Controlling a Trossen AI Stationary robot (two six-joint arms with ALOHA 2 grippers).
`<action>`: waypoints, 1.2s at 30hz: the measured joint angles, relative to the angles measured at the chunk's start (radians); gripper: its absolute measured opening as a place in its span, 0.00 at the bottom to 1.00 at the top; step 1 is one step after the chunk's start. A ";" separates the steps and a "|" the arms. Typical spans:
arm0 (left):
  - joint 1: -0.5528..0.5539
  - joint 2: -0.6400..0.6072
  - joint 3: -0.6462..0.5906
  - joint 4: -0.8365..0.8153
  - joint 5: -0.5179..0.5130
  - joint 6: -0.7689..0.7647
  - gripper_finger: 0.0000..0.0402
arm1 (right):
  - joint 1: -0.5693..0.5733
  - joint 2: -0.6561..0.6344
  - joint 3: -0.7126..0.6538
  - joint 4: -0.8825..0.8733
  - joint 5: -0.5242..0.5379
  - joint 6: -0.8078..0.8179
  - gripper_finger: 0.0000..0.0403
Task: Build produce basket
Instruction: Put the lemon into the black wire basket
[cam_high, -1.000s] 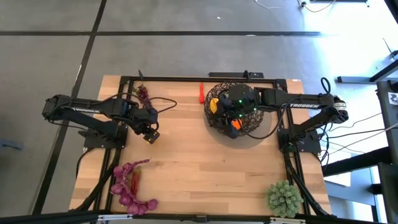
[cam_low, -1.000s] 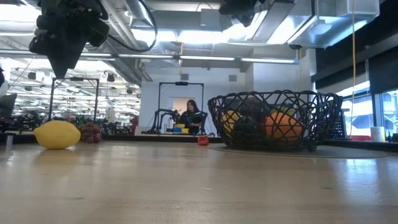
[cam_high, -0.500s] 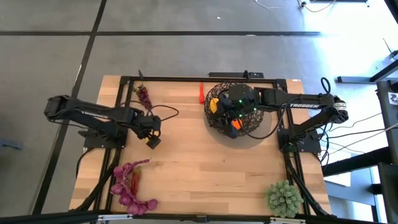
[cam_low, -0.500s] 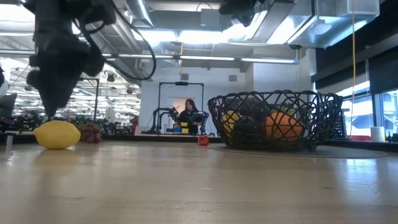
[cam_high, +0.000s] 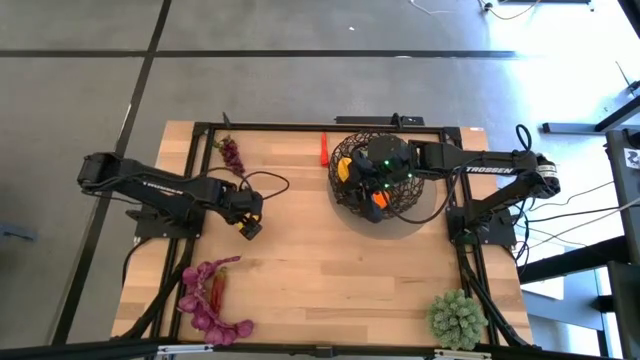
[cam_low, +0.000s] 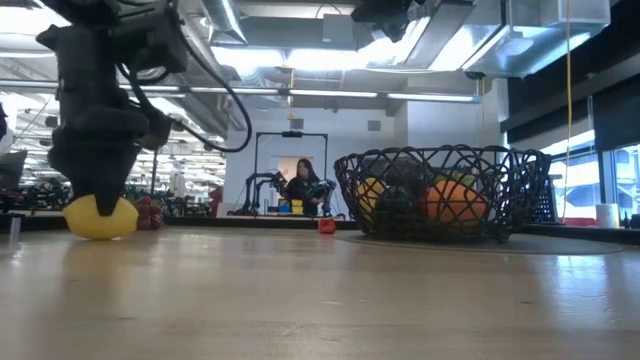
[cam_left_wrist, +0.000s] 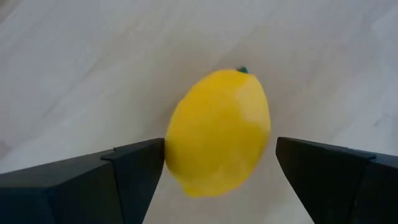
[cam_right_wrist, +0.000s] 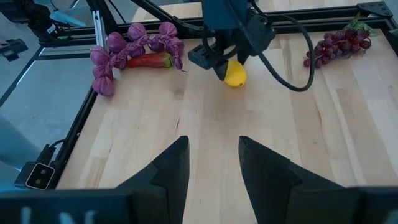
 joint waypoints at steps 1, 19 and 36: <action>0.000 0.010 0.000 0.016 -0.005 0.000 0.74 | 0.000 0.000 0.000 0.000 0.000 0.000 0.34; -0.005 0.170 0.005 0.123 -0.055 0.000 0.74 | 0.000 0.000 0.000 0.009 0.000 0.000 0.34; -0.019 0.170 0.003 0.104 -0.055 -0.006 0.48 | 0.000 0.000 0.000 0.009 0.000 0.000 0.34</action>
